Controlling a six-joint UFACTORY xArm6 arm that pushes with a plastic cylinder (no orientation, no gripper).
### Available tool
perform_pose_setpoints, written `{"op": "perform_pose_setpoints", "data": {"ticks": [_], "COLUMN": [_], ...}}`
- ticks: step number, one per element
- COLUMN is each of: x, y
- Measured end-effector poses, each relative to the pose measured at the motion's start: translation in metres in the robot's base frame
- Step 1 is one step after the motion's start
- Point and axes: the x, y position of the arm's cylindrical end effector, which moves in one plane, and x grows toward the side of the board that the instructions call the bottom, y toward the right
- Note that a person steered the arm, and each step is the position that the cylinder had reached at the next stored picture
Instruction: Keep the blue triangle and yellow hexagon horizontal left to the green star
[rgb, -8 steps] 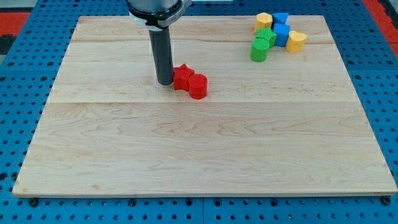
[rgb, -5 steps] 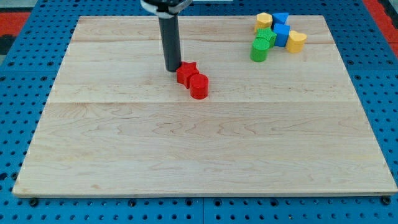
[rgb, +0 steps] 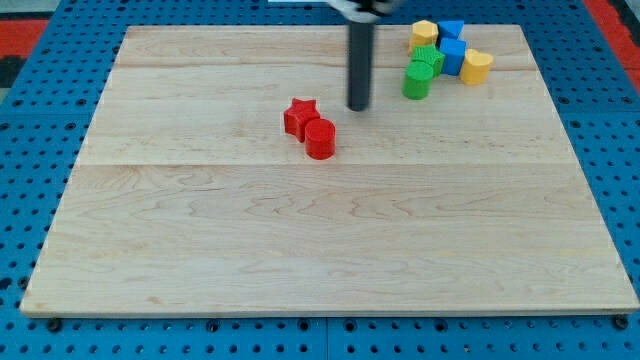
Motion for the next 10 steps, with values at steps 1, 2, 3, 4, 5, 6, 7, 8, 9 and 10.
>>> {"op": "perform_pose_setpoints", "data": {"ticks": [1,2,3,4,5,6,7,8,9,10], "x": [-0.001,-0.051,-0.148,-0.171,-0.157,-0.111,-0.083,-0.109,-0.130,-0.133], "y": [0.128,0.200,0.222,0.190,0.075,0.006,0.001,-0.007,-0.004,0.019]}}
